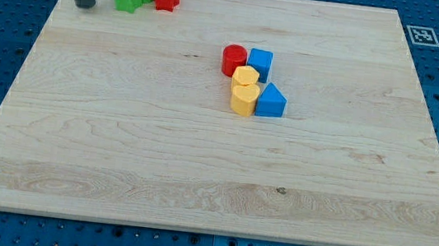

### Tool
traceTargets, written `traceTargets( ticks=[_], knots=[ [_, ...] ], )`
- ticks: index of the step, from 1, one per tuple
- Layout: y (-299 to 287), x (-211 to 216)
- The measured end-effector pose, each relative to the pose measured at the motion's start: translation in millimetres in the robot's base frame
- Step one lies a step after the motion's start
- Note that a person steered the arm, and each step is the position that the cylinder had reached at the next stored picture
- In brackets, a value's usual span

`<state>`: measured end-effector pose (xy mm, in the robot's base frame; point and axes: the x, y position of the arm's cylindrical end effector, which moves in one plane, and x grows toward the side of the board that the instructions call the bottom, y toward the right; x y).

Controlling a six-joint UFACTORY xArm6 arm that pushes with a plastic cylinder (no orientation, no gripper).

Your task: Push green star closer to red circle

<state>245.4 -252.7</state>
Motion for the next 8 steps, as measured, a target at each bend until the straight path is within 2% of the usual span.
traceTargets(
  ticks=[1, 2, 3, 4, 5, 6, 7, 8],
  knots=[
    [7.2, -34.5],
    [45.6, -33.4],
    [110.9, -4.0],
    [139.6, 12.5],
    [110.5, -6.0],
    [57.3, -17.2],
    [36.4, -7.1],
    [75.2, 17.4]
  ],
)
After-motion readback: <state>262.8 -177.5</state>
